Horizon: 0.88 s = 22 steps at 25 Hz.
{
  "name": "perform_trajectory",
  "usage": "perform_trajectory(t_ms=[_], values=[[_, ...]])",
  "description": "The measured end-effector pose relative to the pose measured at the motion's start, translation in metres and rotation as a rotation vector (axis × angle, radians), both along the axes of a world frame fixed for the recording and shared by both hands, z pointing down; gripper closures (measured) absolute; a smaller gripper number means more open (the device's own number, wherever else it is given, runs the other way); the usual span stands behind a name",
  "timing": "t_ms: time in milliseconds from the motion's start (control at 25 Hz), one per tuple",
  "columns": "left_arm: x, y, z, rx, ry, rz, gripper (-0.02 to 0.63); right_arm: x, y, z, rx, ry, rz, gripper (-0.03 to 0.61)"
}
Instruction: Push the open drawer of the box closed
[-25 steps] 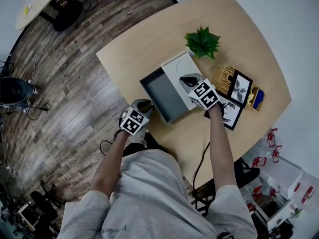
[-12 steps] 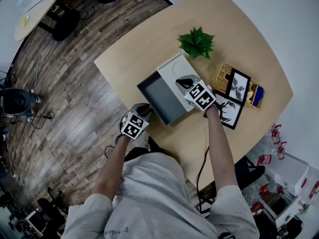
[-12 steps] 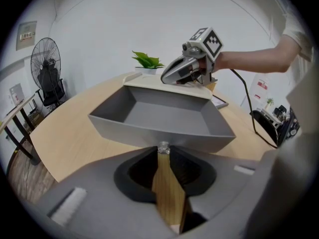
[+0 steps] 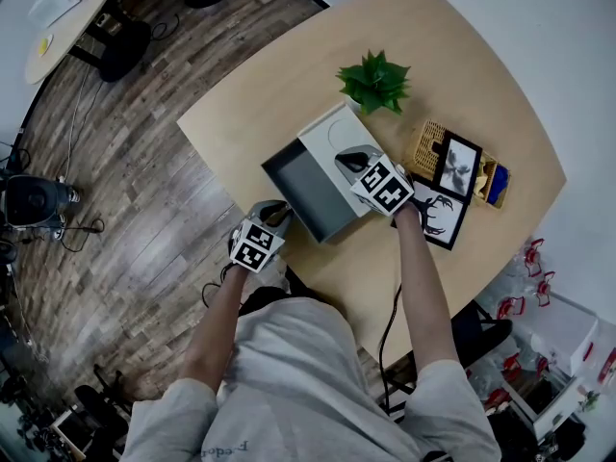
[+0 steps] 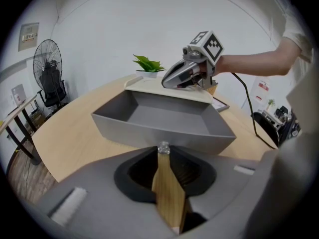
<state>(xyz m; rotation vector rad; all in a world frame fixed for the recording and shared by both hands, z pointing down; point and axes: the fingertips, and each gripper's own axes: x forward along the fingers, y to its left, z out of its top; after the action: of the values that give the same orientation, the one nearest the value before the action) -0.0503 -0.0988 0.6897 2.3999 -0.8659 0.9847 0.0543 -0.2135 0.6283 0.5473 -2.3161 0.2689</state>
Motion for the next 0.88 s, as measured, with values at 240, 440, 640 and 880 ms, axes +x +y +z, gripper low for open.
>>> perform_trajectory(t_ms=[240,440,640,880], values=[[0.007,-0.005,-0.003,0.006,0.009,0.008,0.485,0.000,-0.002,0.001,0.006,-0.001,0.004,0.577],[0.009,-0.008,-0.002,0.006,0.012,0.008,0.485,0.000,0.001,-0.001,-0.010,0.000,0.001,0.577],[0.013,-0.011,-0.001,0.003,0.016,0.002,0.485,-0.001,0.000,-0.002,-0.015,-0.002,0.002,0.577],[0.020,-0.014,-0.001,0.000,0.029,-0.007,0.485,-0.002,-0.003,0.001,-0.003,-0.010,-0.005,0.577]])
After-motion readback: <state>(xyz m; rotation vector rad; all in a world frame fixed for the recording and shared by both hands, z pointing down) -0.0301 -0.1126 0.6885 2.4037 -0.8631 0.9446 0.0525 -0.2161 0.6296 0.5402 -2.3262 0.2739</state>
